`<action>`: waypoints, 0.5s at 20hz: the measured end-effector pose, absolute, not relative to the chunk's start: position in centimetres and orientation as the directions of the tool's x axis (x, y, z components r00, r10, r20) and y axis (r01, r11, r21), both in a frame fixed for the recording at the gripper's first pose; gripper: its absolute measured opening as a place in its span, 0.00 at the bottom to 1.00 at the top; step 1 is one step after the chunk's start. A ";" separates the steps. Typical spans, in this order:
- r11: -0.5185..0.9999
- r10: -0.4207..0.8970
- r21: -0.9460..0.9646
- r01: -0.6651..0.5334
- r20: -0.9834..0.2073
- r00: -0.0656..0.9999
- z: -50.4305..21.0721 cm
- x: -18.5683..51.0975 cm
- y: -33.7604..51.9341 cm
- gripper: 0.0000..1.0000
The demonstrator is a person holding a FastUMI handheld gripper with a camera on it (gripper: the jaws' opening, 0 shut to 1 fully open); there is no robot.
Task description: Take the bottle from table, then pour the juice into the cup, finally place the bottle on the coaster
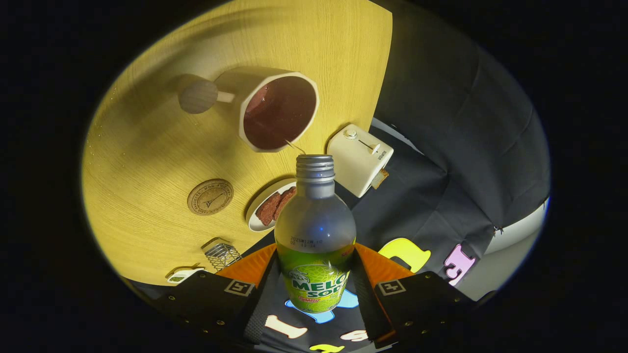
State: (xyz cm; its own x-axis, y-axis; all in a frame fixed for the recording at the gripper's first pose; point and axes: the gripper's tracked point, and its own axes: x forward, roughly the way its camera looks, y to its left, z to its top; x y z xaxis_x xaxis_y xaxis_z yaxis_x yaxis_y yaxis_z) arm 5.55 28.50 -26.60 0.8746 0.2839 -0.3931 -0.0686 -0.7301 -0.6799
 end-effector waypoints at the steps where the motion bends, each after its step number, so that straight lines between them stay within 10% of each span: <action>1: -0.731 0.283 -0.679 -0.069 -0.394 0.875 -26.6 5.6 28.5 0.76; 10: -0.733 0.275 -0.676 -0.081 -0.403 0.873 -27.2 5.8 28.4 0.76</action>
State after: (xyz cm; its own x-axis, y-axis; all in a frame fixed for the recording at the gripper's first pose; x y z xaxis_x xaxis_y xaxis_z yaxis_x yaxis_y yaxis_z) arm 5.77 28.41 -27.19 0.8730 0.2748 -0.4030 -0.0811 -0.7329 -0.6755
